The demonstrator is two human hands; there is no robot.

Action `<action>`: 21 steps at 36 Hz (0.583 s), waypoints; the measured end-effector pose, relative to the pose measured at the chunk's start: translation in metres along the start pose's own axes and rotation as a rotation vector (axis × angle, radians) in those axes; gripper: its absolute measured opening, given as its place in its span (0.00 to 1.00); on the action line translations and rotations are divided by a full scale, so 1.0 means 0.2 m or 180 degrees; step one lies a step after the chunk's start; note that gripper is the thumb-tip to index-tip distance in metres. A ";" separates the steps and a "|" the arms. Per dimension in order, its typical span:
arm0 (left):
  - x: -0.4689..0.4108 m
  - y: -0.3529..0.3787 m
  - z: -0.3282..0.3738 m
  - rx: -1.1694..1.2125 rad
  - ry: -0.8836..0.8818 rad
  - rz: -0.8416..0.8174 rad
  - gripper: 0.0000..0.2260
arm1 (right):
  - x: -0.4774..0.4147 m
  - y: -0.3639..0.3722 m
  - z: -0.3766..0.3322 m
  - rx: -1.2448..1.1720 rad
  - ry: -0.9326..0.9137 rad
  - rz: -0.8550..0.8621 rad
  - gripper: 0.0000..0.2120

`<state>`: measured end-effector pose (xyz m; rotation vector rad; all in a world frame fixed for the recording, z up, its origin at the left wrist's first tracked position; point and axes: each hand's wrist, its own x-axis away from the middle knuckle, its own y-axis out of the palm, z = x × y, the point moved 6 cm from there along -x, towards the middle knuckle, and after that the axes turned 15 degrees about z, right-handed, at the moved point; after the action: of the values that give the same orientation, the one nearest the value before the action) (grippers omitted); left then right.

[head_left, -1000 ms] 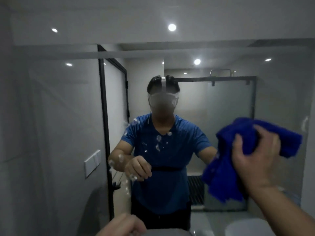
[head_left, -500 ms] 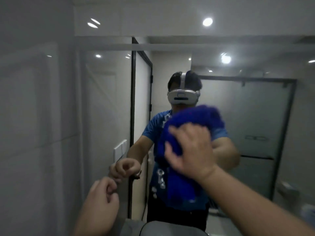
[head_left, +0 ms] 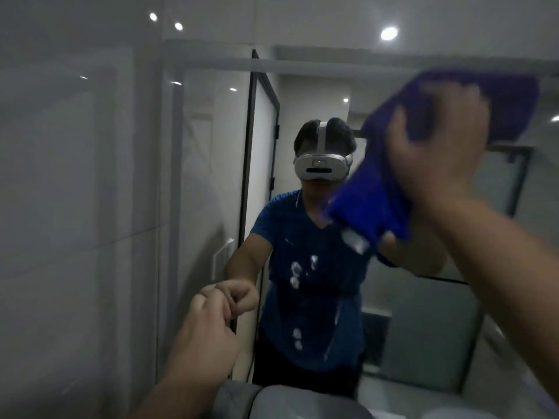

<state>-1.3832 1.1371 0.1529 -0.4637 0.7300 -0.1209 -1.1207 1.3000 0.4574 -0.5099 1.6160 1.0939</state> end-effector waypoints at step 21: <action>-0.02 0.01 -0.05 -0.0024 0.0356 -0.0338 0.18 | 1.79 -0.67 -0.13 -0.0799 -0.0932 -0.2094 0.24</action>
<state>-1.3927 1.1367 0.1466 -0.5059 0.8158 -0.2452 -1.1518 1.2832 0.0753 -0.9219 0.9491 0.8162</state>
